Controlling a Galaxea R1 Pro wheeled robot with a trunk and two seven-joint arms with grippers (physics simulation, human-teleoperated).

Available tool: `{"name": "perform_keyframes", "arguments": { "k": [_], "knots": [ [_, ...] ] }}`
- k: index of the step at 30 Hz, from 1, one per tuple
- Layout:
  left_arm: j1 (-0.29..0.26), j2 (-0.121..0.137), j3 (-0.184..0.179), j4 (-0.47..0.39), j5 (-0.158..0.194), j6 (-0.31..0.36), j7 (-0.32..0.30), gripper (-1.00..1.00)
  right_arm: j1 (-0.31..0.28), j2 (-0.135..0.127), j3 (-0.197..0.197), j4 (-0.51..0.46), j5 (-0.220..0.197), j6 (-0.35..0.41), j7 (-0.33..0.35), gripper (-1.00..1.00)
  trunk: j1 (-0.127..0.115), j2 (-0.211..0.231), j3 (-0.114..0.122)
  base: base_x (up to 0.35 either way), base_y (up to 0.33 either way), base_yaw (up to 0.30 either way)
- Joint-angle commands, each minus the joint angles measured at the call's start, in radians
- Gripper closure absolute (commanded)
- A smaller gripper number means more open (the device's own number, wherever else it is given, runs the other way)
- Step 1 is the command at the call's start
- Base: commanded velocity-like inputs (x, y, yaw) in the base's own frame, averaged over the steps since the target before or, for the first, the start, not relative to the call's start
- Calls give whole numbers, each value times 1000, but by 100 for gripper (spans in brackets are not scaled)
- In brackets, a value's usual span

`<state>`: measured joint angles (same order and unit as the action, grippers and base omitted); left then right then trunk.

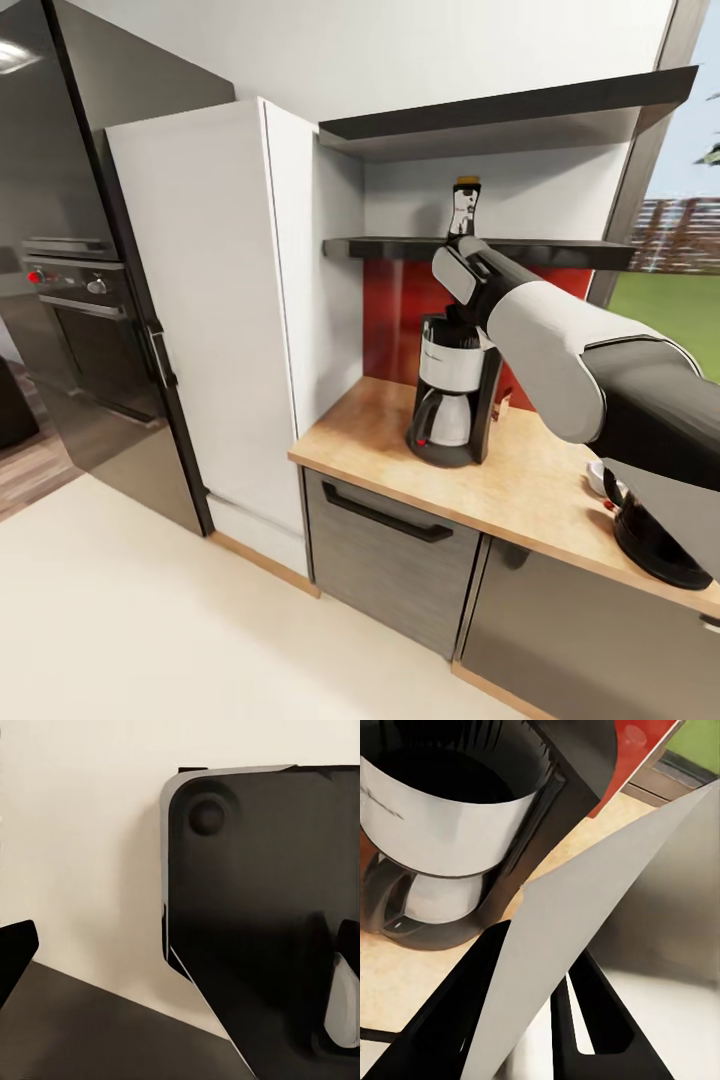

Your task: Set up a coffee station on the kitchen countertop: keep the coffee maker on the countertop, move the bottle of coffee from the kitchen shelf to the counter next to the coffee maker, place a paper coffee filter on top of the coffee maker, put the saucer next to the coffee maker with the coffee cup on the saucer, and place the electric kettle next to the coffee maker.

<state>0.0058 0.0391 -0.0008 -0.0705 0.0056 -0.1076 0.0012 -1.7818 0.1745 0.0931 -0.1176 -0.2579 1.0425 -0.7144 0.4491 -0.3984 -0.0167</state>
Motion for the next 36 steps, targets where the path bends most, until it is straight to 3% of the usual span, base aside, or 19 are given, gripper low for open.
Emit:
{"name": "perform_keyframes", "arguments": {
  "k": [1,36],
  "knots": [
    [0,0,-1,-2,1,-1,-1,-100,-1,0,8,-1,-12,5,-7,100,1,-2,-2,162,143,0],
    [0,2,-1,-2,1,-1,-1,-100,-1,0,8,1,-12,5,-7,100,1,-2,-2,76,40,0]
  ]
}}
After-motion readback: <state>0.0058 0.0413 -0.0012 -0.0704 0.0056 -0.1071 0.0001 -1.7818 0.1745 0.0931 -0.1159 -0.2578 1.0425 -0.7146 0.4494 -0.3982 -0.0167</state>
